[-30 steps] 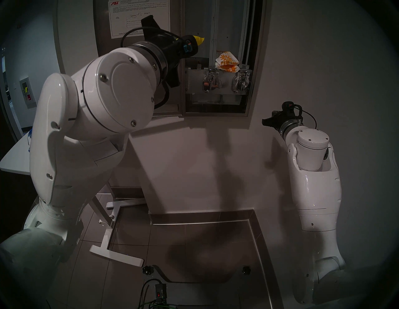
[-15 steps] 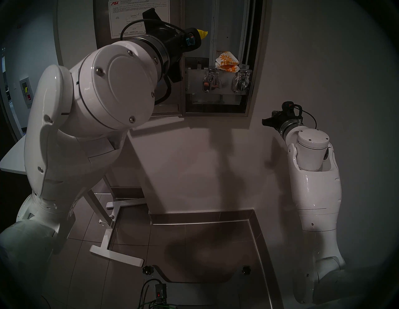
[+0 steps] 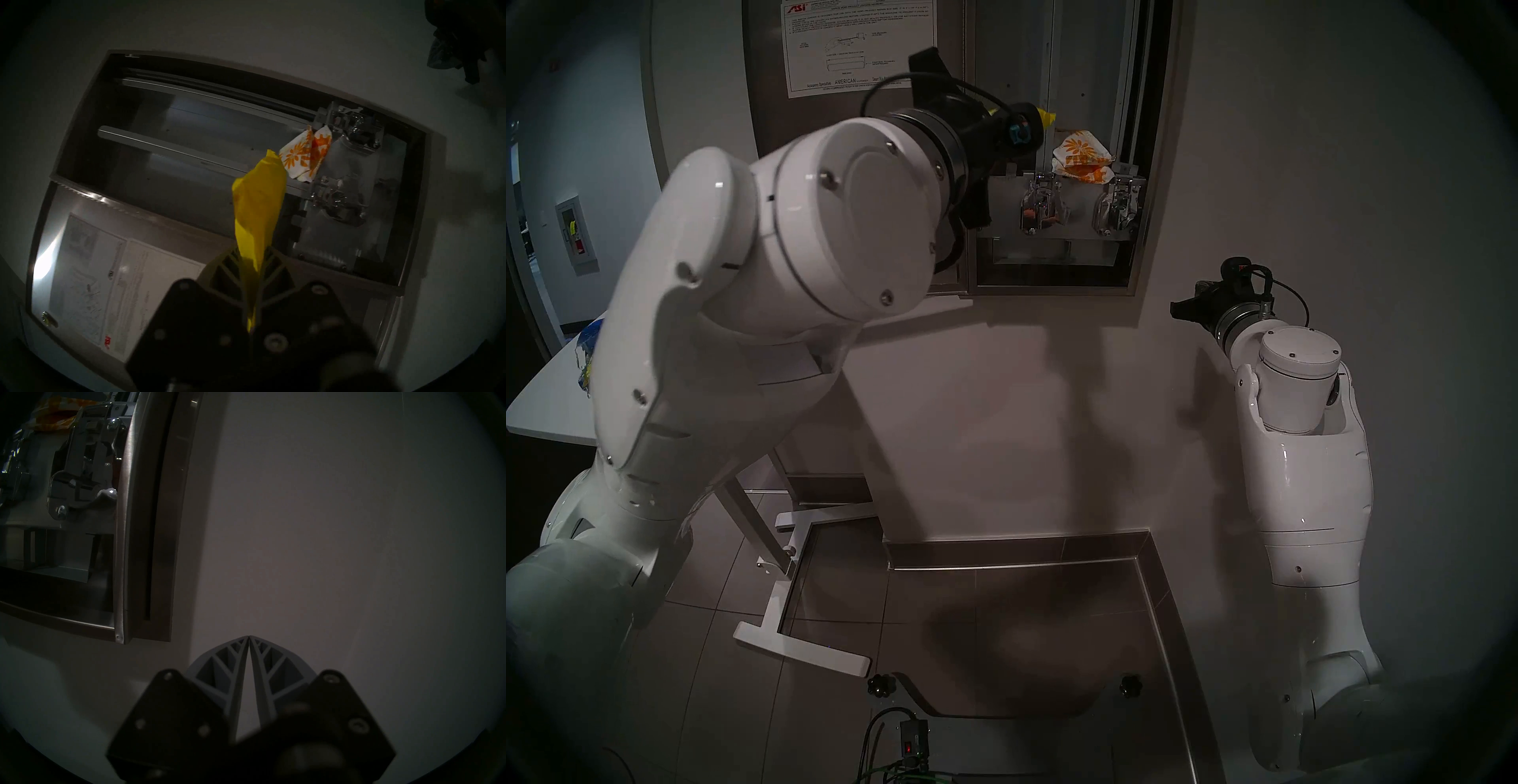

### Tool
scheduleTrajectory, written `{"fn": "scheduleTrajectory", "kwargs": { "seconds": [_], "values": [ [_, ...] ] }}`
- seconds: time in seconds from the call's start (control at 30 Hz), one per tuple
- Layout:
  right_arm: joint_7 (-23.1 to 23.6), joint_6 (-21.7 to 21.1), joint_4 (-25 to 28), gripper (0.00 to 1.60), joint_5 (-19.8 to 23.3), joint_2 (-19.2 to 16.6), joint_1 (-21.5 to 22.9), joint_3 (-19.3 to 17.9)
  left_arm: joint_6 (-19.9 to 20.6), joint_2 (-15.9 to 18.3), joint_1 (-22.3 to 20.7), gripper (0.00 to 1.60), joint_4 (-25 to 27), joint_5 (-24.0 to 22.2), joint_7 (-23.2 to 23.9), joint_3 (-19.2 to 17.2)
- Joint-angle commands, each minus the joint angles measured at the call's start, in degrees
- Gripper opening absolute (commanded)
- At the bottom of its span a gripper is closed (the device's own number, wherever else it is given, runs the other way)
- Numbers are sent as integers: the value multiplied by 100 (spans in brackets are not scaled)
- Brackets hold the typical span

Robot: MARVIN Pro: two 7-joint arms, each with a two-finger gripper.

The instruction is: Open the dispenser door, put the pads inside, close the door

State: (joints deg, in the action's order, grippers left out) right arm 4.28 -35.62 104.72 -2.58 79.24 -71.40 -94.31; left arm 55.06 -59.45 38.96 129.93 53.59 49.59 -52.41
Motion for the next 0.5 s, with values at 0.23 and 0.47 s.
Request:
{"fn": "scheduleTrajectory", "kwargs": {
  "seconds": [0.23, 0.47],
  "values": [
    [4, 19, 82, 51, 8, -4, 50, 0, -95, -653, -719, 0, -953, 168, -151, 288],
    [3, 19, 83, 51, 10, -5, 49, 0, -126, -727, -818, 0, -1169, 231, -203, 321]
  ]
}}
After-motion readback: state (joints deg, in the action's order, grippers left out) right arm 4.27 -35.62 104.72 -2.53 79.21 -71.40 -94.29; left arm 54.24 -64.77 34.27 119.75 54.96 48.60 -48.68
